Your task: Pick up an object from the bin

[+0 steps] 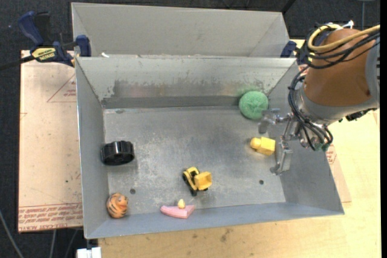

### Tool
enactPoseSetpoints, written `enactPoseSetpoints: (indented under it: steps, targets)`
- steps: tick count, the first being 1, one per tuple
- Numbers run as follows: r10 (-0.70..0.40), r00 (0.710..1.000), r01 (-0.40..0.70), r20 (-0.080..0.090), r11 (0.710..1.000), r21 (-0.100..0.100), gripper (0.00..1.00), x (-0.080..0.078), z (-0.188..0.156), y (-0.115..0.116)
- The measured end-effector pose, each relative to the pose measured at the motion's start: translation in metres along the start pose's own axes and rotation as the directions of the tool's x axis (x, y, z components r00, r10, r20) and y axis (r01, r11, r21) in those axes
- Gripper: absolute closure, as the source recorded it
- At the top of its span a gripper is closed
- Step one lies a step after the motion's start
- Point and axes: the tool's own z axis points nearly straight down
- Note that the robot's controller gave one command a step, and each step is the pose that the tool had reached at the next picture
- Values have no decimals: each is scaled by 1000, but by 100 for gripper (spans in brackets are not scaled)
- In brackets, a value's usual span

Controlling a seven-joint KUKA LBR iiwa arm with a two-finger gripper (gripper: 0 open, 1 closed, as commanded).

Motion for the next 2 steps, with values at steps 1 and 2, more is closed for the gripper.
enactPoseSetpoints:
  steps: [1,2]
  targets:
    - [-3,1000,3,8,1000,1,0,-2,-5,1]
    - [-92,996,92,13,996,3,0,-36,37,-26]
